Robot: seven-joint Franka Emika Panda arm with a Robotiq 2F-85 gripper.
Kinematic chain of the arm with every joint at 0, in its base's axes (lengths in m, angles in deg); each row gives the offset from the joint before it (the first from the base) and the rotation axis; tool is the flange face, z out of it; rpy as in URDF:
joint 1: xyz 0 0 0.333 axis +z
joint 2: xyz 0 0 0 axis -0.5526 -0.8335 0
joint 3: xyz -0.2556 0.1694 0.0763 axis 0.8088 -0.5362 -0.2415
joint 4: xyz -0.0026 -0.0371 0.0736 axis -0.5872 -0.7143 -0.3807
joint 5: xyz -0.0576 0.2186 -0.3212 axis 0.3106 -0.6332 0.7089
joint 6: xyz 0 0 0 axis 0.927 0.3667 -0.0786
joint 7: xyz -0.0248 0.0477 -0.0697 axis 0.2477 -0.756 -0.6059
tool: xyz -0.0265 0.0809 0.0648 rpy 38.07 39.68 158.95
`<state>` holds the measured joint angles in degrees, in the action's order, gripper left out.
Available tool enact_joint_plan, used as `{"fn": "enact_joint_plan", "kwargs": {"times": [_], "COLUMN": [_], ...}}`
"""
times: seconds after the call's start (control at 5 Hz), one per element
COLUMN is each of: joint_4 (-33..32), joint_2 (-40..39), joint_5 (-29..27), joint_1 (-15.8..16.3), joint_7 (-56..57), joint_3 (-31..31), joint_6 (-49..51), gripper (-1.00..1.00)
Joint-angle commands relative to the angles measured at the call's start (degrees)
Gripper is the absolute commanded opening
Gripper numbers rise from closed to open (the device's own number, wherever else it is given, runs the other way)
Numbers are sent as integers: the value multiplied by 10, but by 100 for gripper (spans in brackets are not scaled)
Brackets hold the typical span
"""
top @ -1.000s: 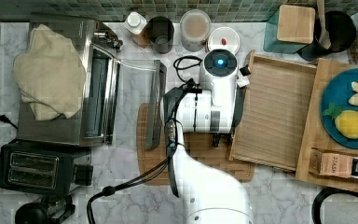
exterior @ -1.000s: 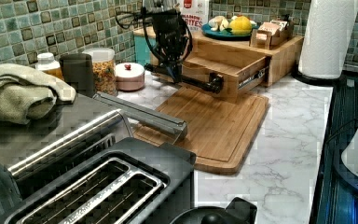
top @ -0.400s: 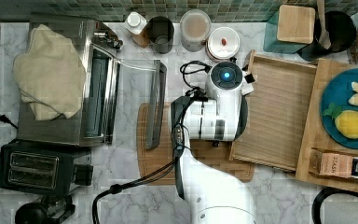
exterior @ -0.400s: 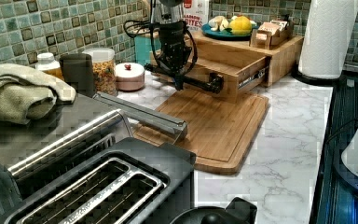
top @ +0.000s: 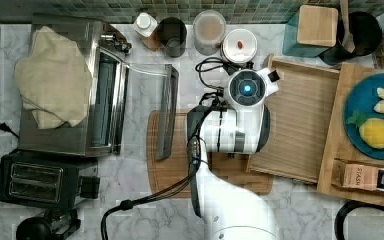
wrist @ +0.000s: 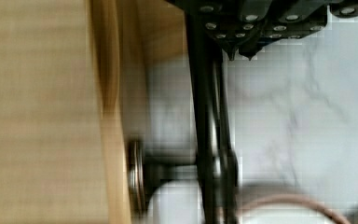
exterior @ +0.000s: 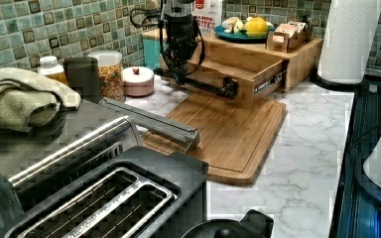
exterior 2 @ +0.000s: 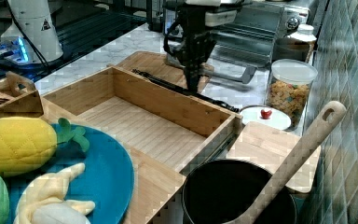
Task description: Close the drawer.
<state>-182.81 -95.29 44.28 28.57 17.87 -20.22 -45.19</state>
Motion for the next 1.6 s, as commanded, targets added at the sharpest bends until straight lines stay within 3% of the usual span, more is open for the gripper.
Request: {"fn": "enact_joint_plan", "kwargs": {"times": [0.2,0.4,0.6,1.0,1.2,1.4,1.6], "joint_4": [46,58,111,205,251,255,215], "joint_2": [-4,-10,-40,-115,-137,-143,-126], "joint_5": [-17,-34,-33,-71,-68,-77,-65], "joint_1": [-103,-133,-166,-262,-272,-273,-254], "joint_7": [183,221,249,372,381,346,282], "joint_3": [55,60,68,63,82,89,103], "joint_6": [43,43,86,83,117,143,116], "gripper": [-100,-100,-100,-100,-100,-100,-100]}}
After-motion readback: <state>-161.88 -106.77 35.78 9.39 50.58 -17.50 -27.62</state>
